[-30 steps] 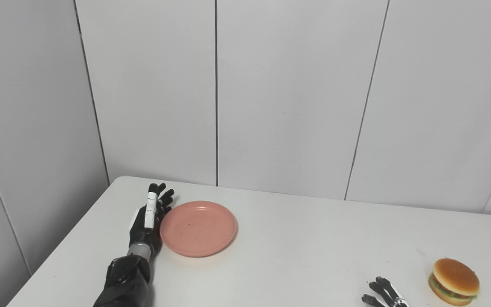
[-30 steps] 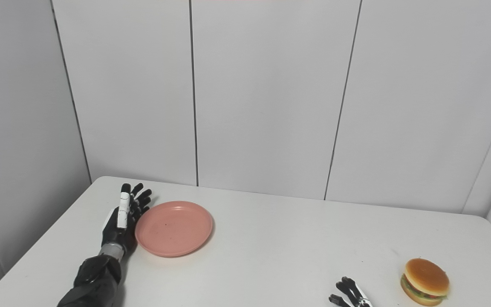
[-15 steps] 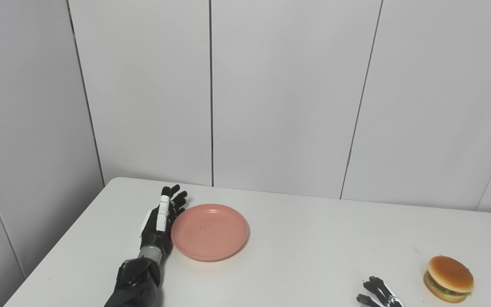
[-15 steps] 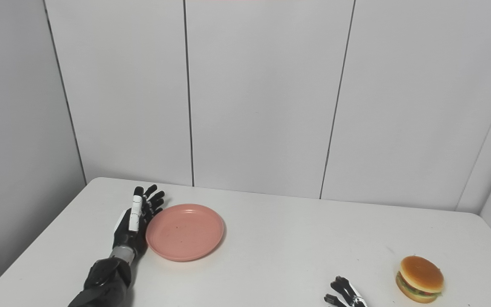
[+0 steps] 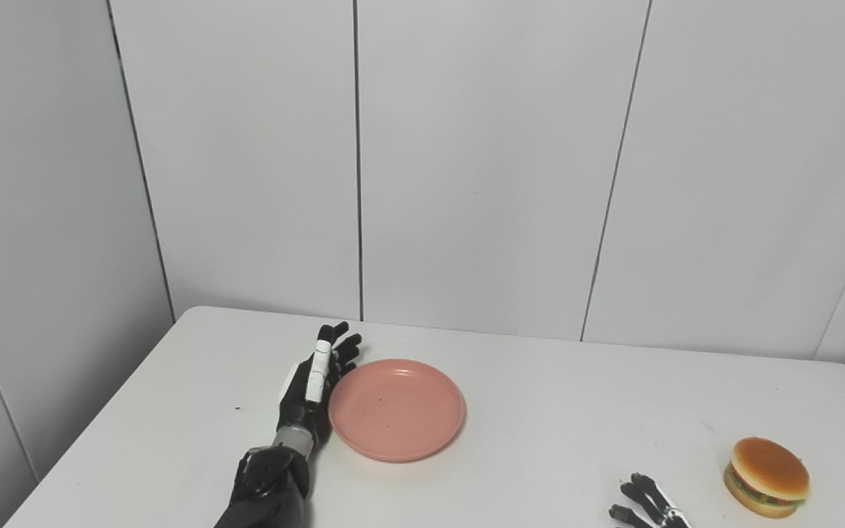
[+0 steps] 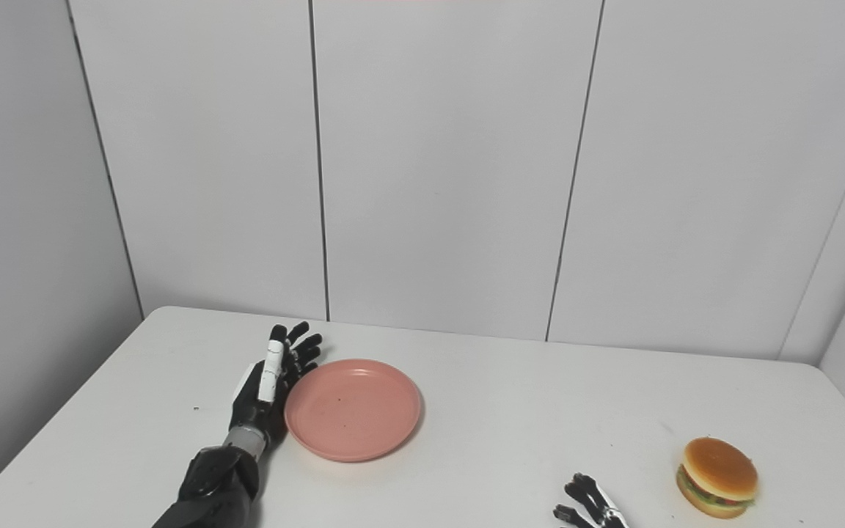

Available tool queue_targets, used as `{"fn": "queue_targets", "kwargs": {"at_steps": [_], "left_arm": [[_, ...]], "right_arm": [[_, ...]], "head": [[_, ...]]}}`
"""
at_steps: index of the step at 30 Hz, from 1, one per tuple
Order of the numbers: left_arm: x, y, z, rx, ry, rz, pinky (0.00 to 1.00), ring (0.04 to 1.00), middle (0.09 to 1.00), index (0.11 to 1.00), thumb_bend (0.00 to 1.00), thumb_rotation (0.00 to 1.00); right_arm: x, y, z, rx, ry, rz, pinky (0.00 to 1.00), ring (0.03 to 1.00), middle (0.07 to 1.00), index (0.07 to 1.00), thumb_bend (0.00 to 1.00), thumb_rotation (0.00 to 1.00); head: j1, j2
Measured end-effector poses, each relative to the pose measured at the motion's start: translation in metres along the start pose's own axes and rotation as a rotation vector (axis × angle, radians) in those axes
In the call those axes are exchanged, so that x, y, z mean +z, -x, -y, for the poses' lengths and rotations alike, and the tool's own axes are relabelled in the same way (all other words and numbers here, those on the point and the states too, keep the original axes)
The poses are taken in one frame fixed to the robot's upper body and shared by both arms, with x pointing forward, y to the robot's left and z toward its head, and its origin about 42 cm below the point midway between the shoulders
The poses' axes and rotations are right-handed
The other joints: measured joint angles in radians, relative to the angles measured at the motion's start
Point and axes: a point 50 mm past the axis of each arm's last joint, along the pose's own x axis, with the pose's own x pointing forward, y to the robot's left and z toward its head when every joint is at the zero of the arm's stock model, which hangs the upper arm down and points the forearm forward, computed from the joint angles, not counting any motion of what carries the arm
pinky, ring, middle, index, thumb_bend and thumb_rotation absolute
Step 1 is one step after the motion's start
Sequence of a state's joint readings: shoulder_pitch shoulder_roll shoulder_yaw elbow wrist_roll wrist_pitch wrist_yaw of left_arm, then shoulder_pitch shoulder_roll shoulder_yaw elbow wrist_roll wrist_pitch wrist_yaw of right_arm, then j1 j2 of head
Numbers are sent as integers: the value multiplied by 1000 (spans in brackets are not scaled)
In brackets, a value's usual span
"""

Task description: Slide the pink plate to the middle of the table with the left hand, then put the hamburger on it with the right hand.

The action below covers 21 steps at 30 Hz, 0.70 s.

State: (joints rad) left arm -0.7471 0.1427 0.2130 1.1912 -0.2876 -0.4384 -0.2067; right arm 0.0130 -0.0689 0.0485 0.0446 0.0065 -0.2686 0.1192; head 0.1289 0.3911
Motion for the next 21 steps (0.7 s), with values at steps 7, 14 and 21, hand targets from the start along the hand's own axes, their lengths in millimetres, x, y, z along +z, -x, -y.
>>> {"fn": "queue_targets", "kwargs": {"at_steps": [7,14,21], "left_arm": [[-3,-1,12,-29,-2,-13,941,925,872,877,1000,930],[-4,-1,22,-52,-3,-20,943,923,869,879,1000,930],[-1,2,20,-72,11,-14,974,947,899,903,1000,914]], "right_arm": [[0,0,-1,-5,3,-1,720,778,869,886,766,1000],[2,1,-5,-13,17,-20,746,779,869,885,732,1000],[4,2,-9,-24,44,-49,776,794,878,899,722,1000]], "head": [[-37,17],[-112,51],[-216,95]]}}
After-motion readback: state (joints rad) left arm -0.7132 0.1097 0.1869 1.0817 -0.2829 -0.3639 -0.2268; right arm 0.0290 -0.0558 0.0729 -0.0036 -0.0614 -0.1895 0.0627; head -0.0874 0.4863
